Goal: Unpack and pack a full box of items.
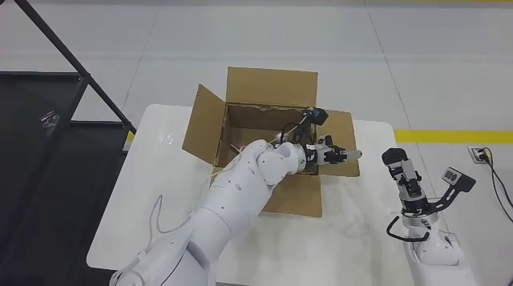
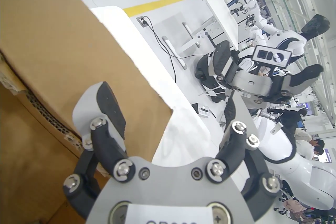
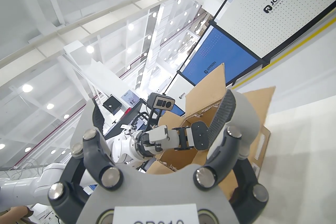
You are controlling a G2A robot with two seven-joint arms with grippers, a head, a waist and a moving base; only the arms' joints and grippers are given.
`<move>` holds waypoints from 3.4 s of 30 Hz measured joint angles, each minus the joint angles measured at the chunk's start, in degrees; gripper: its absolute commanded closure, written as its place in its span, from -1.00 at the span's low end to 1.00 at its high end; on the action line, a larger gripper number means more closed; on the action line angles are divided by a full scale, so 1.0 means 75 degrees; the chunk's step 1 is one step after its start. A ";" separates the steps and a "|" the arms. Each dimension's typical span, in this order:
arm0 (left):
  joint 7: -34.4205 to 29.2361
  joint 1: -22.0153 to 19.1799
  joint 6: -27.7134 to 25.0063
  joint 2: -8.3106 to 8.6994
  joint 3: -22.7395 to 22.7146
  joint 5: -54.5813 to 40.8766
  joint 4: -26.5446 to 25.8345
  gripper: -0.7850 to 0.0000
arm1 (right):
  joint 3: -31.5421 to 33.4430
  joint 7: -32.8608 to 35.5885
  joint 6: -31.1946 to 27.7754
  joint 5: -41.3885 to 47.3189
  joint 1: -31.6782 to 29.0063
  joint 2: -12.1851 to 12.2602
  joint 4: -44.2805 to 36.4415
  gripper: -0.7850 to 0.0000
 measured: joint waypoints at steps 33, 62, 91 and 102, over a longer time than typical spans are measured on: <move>-0.0541 0.4751 0.0340 0.3389 -0.6482 0.1005 -0.8500 -1.00 | -0.1881 0.1615 0.3208 -0.5899 0.1699 -0.0079 -0.3095 -1.00; -0.0506 0.6259 0.0686 0.3639 -0.7473 0.0099 -0.9027 -1.00 | -0.5716 0.4242 0.6689 -0.8584 0.4977 -0.1023 -0.0040 -1.00; -0.0461 0.6654 0.0509 0.3770 -0.7973 -0.1212 -0.9052 -1.00 | -0.7140 0.2536 0.7017 -0.7218 0.7117 -0.2842 0.5739 0.11; -0.0461 0.6654 0.0509 0.3770 -0.7973 -0.1213 -0.9052 -1.00 | -0.7083 0.2174 0.6645 -0.7188 0.7356 -0.3033 0.6258 1.00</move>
